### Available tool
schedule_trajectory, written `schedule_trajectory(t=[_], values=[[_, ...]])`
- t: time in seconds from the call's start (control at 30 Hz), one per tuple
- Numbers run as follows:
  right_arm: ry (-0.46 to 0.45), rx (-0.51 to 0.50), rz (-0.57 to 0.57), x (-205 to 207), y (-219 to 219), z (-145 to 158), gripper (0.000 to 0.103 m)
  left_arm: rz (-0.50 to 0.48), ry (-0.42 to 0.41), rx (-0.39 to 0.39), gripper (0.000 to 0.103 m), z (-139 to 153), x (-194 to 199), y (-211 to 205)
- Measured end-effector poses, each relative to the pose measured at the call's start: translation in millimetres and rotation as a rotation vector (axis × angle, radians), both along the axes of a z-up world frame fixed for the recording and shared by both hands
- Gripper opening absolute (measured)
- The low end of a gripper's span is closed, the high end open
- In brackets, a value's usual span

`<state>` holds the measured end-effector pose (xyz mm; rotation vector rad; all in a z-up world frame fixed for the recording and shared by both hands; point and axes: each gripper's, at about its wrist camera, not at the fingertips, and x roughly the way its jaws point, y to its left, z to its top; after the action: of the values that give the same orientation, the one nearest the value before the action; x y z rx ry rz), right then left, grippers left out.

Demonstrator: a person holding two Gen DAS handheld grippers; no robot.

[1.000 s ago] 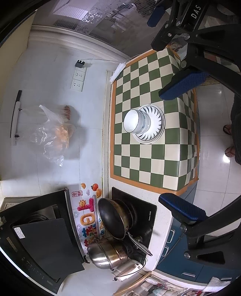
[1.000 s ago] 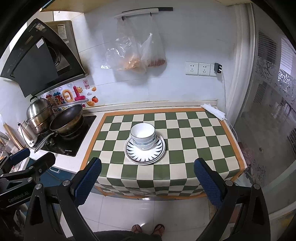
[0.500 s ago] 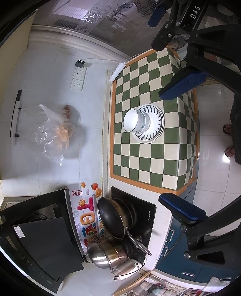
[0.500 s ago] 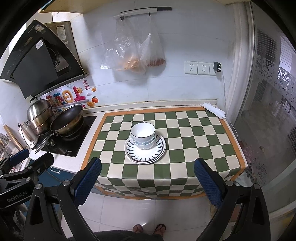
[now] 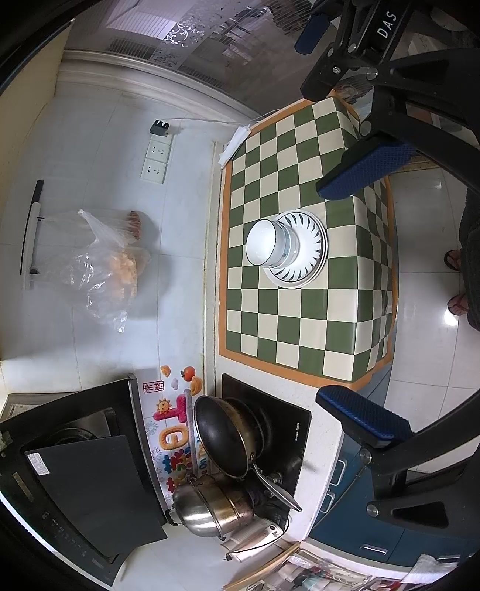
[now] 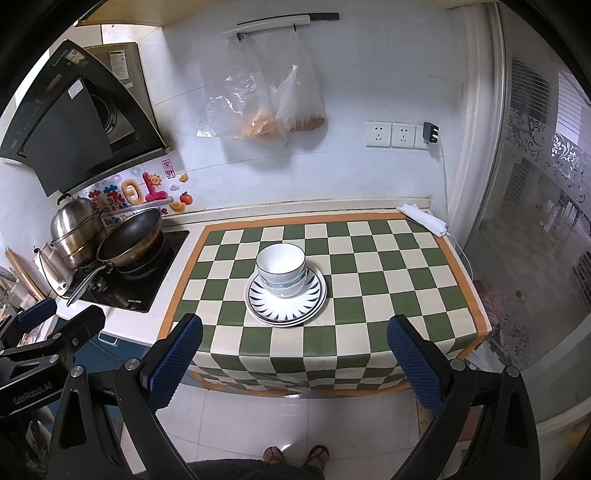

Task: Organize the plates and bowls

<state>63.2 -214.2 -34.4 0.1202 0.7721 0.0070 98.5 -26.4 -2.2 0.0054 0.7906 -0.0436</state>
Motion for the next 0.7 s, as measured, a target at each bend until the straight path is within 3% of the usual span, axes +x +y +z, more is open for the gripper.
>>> schedule_trajectory(t=[0.7], values=[[0.014,0.003,-0.002,4.5,-7.5,-6.1,0.102,0.003,-0.001,-0.001,0.103,-2.0,-0.8,-2.5]])
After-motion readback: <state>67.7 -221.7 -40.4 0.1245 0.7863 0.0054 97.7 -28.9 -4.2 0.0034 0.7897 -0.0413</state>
